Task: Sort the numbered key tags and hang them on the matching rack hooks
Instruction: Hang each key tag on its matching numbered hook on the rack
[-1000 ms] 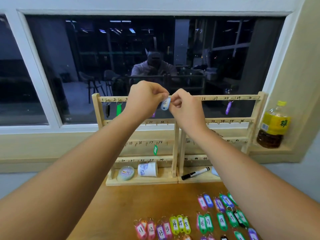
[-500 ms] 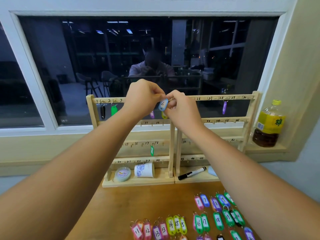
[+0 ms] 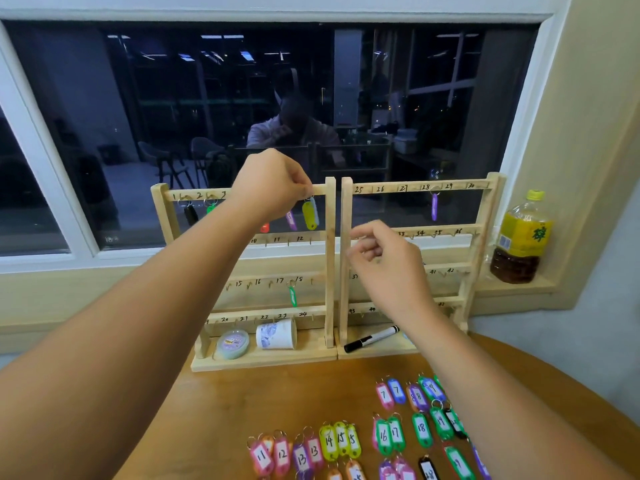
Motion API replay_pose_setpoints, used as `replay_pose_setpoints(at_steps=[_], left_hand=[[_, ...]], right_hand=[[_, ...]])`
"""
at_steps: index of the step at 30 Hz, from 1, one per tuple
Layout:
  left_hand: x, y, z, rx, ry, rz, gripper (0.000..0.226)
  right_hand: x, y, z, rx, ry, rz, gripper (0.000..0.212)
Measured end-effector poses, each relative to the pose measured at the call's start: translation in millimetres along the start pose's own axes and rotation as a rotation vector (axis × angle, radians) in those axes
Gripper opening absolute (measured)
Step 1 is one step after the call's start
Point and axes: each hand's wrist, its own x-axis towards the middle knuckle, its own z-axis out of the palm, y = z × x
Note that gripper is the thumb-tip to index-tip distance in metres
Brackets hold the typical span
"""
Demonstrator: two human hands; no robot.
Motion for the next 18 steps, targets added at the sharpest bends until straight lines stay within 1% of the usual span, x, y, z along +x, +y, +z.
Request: replay_pose_setpoints(at_steps=[9, 15, 18], left_hand=[[-12, -1, 11, 0.051, 0.129, 0.025, 0.014], [-11, -2, 11, -0.025, 0.125, 0.001, 0.016], [-11, -3, 13, -0.034, 0.155, 0.006, 0.015]], right_hand=[[-71, 42, -15, 0.037, -0.003, 0.096, 0.015], [-102, 79, -14, 0.017, 0.068, 0.183, 0.018], [-110, 90, -12, -0.002, 0.064, 0.207, 0.017]])
